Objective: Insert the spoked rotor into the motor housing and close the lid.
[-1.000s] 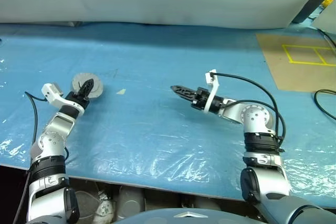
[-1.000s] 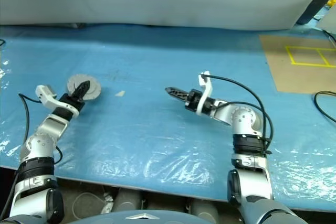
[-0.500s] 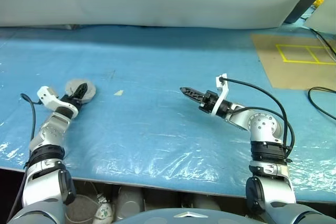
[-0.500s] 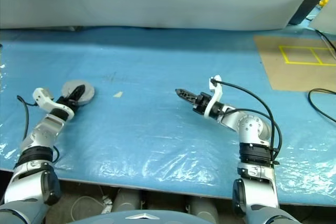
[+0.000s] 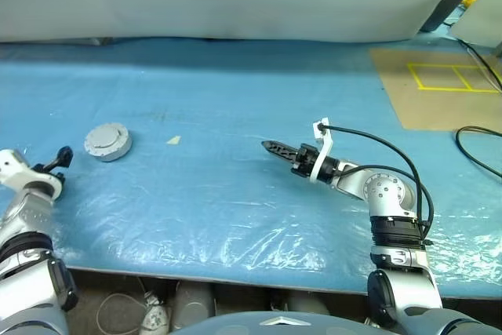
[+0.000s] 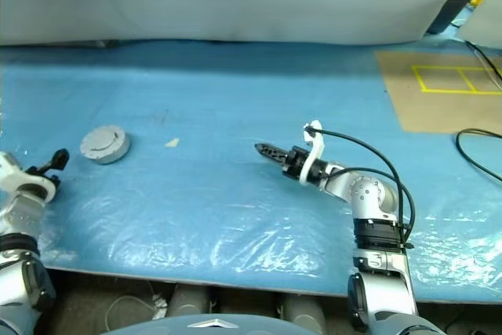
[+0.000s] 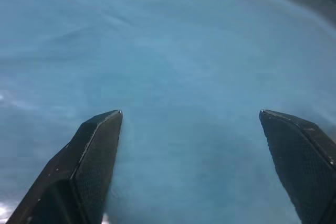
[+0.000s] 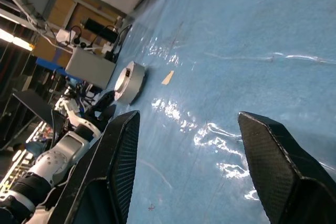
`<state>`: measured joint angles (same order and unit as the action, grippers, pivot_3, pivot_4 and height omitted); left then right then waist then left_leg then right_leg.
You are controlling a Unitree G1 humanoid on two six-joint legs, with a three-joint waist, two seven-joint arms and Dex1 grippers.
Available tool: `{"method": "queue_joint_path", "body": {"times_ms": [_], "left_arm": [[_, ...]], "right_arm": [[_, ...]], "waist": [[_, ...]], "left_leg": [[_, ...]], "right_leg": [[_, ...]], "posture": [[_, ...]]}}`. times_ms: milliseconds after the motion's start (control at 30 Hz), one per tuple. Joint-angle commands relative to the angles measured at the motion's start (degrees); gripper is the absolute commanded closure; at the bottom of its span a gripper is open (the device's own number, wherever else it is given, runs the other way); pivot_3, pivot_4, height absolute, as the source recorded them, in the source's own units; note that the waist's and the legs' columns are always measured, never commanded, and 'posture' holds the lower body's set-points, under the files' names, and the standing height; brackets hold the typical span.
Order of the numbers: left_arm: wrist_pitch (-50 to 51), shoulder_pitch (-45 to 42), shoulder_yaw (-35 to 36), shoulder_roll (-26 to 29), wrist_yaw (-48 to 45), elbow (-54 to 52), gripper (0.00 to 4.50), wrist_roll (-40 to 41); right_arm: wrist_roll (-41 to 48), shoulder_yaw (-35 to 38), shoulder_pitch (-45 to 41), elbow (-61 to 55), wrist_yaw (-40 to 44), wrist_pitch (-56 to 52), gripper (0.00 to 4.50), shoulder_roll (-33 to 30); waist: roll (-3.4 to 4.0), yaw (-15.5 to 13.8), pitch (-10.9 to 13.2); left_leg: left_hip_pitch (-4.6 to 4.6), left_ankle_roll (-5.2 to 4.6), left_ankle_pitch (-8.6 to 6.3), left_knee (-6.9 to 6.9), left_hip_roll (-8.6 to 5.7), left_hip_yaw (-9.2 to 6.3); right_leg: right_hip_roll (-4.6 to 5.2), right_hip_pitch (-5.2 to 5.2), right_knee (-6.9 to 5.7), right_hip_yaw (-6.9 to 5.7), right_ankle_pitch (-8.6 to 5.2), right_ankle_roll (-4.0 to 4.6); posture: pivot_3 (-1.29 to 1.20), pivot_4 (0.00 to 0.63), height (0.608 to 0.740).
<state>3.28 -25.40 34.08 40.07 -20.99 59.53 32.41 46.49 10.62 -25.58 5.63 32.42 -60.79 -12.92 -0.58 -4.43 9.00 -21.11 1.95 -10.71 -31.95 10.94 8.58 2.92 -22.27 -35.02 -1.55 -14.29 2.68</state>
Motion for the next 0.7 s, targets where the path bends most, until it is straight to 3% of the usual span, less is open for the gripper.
{"method": "queue_joint_path", "body": {"times_ms": [33,133,233,367,533,700], "left_arm": [[0.48,2.74,-2.09,0.0,-9.02,-9.59,0.11,-0.05],[6.62,6.27,-3.43,-2.35,-17.41,-24.9,0.11,5.11],[20.46,10.64,-7.36,-3.48,-23.11,-48.62,0.11,15.49],[28.64,11.27,-14.61,-4.8,-23.82,-64.41,0.11,18.85],[31.97,10.69,-23.54,-6.1,-26.16,-71.87,0.11,17.13],[22.05,13.63,-34.41,-9.71,-29.4,-67.93,0.11,4.18]], "right_arm": [[0.18,-0.2,-0.21,-0.67,1.05,1.15,1.41,0.01],[0.5,-0.61,-0.43,-1.74,2.22,1.33,1.41,-0.4],[-0.21,-2.17,-0.35,-5.28,5.77,3.57,1.41,-2.5],[-3.2,-4.3,0.52,-8.58,9.31,9.54,1.41,-4.8],[-13.59,-11.69,1.47,-9.39,12.38,20.38,1.41,-9.22],[-16.8,-13.02,4.07,-11.7,13.23,24.37,1.41,-11.55]], "waist": [[0.0,-0.35,0.01],[-0.02,-1.34,0.03],[-0.13,-1.3,0.11],[0.08,-1.05,0.18],[0.26,-0.22,0.27],[0.29,0.37,0.27]], "left_leg": [[-0.03,0.0,0.0,0.01,-0.01,0.0],[-0.1,0.0,0.0,0.05,-0.05,0.05],[-0.13,0.0,0.0,0.03,-0.02,0.11],[-0.08,0.0,0.0,0.06,-0.04,0.16],[-0.04,-0.01,0.01,0.11,-0.01,0.25],[-0.06,-0.02,0.01,0.29,-0.07,0.23]], "right_leg": [[0.04,-0.01,0.05,0.0,0.0,0.0],[0.18,0.01,0.1,-0.09,-0.11,0.19],[0.19,-0.03,0.08,-0.09,-0.16,0.29],[0.17,-0.05,0.06,-0.06,-0.16,0.3],[0.08,-0.13,0.06,0.02,-0.15,0.28],[0.05,-0.13,0.18,0.04,-0.04,0.09]], "posture": [[0.0,0.15,0.74],[0.0,0.15,0.74],[0.0,0.15,0.74],[0.0,0.15,0.74],[0.0,0.15,0.74],[0.0,0.15,0.74]]}}
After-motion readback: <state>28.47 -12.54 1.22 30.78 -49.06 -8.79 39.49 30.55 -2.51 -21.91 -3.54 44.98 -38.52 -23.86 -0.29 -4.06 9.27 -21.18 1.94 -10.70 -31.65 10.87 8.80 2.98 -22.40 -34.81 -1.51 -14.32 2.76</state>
